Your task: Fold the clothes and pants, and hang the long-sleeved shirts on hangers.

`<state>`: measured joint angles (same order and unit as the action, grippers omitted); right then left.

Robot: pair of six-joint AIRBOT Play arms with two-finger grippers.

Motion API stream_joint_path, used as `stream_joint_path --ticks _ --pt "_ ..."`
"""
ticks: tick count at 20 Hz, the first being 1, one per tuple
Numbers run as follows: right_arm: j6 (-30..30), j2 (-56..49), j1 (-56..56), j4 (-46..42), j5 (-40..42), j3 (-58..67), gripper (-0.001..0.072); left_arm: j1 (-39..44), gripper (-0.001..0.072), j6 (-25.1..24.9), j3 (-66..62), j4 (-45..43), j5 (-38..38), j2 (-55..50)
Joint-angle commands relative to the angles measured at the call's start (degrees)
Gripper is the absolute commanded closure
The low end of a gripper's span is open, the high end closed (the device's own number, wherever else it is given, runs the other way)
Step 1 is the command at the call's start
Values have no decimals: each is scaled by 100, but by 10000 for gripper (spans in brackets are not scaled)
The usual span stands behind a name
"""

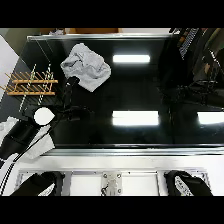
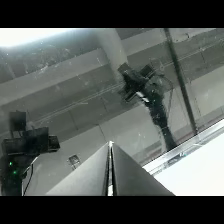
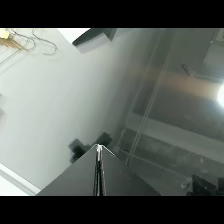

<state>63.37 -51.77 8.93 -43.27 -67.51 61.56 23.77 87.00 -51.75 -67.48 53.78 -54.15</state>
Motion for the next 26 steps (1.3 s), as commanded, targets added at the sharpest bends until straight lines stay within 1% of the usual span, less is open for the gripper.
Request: stream_joint_path --ticks 1,9,10,11,12,15,17,18,20,23,26 --pt "0 -2 -4 0 0 4 693 4 691 0 0 0 -2 -2" --pt "0 -4 -4 2 0 4 693 4 691 -2 0 -13 -9 0" --pt "0 -4 -4 2 -2 4 693 -11 661 -26 -4 -105 -48 0" --pt "0 -2 -4 2 0 4 693 -81 287 -83 -59 -378 44 2" --pt "0 -4 -4 0 0 4 693 -214 -5 4 -160 -824 216 2" --pt "0 -2 -4 2 0 4 693 -977 -6 247 -485 -2483 1003 -2" --pt "0 -2 -4 2 0 4 693 -1692 -6 251 -446 -3338 1241 -7" --pt "0 -2 -4 2 0 4 693 -2057 -6 251 -341 -3574 1263 -13" --pt "0 -2 -4 2 0 4 693 -2782 -6 249 -46 -3827 1246 -133" --pt "0 -4 -4 2 0 4 693 -3729 -6 251 365 -3851 1088 -535" --pt "0 -2 -4 2 -2 4 693 -4339 -6 251 439 -3877 1056 -1121"
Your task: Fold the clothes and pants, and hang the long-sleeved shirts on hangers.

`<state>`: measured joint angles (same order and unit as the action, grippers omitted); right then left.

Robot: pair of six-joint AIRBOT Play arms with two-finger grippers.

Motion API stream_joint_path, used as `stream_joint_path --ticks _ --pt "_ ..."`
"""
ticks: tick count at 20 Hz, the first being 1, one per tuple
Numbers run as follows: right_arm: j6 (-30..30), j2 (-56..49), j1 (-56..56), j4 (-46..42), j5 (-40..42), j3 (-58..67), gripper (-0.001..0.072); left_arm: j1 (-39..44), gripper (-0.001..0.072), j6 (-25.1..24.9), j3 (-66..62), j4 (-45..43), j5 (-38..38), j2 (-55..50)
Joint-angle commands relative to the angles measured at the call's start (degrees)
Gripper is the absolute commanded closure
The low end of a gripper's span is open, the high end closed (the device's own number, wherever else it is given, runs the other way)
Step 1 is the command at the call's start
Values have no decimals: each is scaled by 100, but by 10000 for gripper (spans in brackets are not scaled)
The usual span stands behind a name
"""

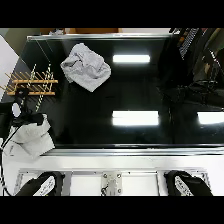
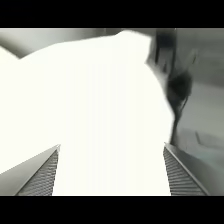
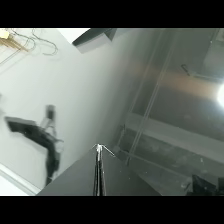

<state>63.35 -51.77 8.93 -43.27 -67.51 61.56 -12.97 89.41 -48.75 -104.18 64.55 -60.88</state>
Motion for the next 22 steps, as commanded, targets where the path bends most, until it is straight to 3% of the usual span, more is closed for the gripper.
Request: stream_joint_path --ticks 1,7,8,10,11,13,17,20,22 --pt "2 -4 -4 2 0 4 693 -774 -6 13 140 -240 -24 -625" --pt "2 -4 -4 2 0 4 693 -942 11 170 140 -238 -337 -1340" --pt "2 -2 -4 0 0 4 693 -907 185 225 140 -236 -356 -1373" --pt "2 -2 -4 2 0 4 693 -903 643 223 140 -227 -352 -1309" --pt "2 -2 -4 0 0 4 693 -903 692 210 136 -229 -341 -1172" --pt "2 -4 -4 2 0 4 693 -903 692 210 -11 -35 -20 -671" --pt "2 -4 -4 0 0 4 693 -713 692 140 -667 1460 1051 973" --pt "2 -2 -4 2 -2 4 693 278 693 177 -1064 1873 1193 2166" --pt "2 -4 -4 0 0 4 693 1259 693 507 -1309 1862 1196 2627"
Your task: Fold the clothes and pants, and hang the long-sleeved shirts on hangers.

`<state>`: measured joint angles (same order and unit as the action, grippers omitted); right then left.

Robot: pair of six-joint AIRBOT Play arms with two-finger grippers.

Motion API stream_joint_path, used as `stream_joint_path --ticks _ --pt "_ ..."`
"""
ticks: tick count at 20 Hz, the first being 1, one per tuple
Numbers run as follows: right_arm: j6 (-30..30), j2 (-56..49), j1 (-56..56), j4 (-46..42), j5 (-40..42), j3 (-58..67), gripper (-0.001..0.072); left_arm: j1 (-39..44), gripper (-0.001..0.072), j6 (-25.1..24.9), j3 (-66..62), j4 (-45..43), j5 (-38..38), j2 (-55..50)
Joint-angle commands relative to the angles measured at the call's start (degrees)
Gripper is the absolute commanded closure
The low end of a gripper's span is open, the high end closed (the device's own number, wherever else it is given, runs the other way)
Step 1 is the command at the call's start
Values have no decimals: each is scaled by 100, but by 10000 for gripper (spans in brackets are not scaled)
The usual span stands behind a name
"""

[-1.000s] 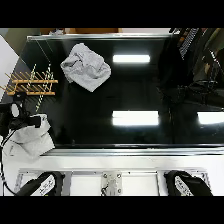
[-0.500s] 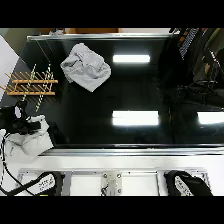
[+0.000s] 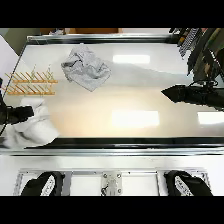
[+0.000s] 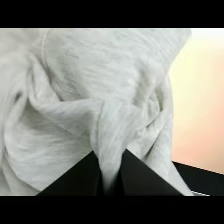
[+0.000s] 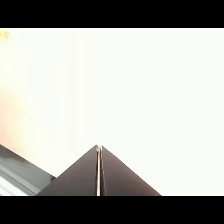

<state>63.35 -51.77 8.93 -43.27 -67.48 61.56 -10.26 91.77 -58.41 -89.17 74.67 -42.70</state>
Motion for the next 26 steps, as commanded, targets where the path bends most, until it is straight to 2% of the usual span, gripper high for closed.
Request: stream_joint_path --ticks 1,4,8,10,13,17,18,19,20,21,24,26 --pt "2 -2 -4 2 -2 4 693 1473 693 522 -455 363 173 927" --pt "2 -2 -4 2 -2 4 693 2999 693 1257 -682 339 -240 920" --pt "4 -2 -4 448 -4 4 693 4483 693 1390 -1128 321 -1200 -85" --pt "0 -2 -4 837 0 4 693 4850 693 1362 -1445 321 -1722 -887" --pt "-83 -2 31 866 7 7 693 4979 692 1126 -2170 339 -2061 -2210" --pt "-251 -2 354 -9 280 9 692 5042 691 789 -3244 385 -2166 -3812" --pt "-251 -4 468 -280 273 7 678 5042 411 787 -3460 387 -2109 -4116" --pt "-249 -2 595 -470 269 7 506 5038 -13 800 -3652 385 -2039 -4336" --pt "-251 -2 717 -518 249 7 173 4962 14 809 -3897 365 -1858 -4520" --pt "-249 -2 813 -518 251 7 0 4828 13 807 -4111 367 -1646 -4627" --pt "-251 -4 876 -518 251 4 2 4151 14 809 -4240 376 -1213 -4562" --pt "-251 -22 809 -518 254 2 7 3609 14 809 -3864 389 -1104 -4424"
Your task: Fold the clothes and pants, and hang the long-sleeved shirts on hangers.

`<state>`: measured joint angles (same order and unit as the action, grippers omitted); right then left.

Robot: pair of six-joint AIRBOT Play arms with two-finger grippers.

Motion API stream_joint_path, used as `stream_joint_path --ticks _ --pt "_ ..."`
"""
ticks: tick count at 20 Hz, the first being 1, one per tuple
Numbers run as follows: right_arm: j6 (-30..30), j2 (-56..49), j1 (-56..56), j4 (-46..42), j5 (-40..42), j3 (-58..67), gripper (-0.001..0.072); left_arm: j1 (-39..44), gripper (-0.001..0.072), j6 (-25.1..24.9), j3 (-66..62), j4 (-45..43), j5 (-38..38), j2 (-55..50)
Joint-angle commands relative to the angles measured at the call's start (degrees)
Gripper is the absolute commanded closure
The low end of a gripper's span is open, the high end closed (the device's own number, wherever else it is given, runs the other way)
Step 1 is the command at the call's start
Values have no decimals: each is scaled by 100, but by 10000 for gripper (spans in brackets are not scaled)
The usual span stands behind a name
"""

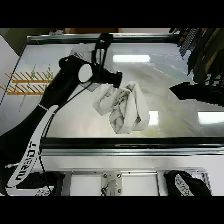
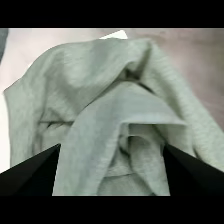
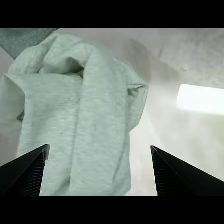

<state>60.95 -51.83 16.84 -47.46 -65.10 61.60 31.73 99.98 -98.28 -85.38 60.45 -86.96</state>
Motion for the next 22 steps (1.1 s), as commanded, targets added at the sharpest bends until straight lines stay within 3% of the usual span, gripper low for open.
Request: stream_joint_path --ticks 1,4,8,14,19,22 --pt "-7 -46 -22 -98 13 -2 7 -846 14 -13 431 17 317 48" --pt "96 -269 -188 -101 15 -52 8 -1464 14 -57 1390 308 -39 -28" --pt "144 -791 -411 -98 17 -428 8 -2094 15 -1150 1858 1843 -754 -647" --pt "140 -1679 -708 -76 39 -1023 8 -2050 14 -2052 570 2457 -645 -1945" --pt "138 -2026 -1003 -70 109 -1025 8 -1838 15 -2505 -621 3314 -203 -2841" --pt "138 -2020 -1003 9 131 -1023 8 -1635 15 -2522 -1154 3351 -44 -3222"
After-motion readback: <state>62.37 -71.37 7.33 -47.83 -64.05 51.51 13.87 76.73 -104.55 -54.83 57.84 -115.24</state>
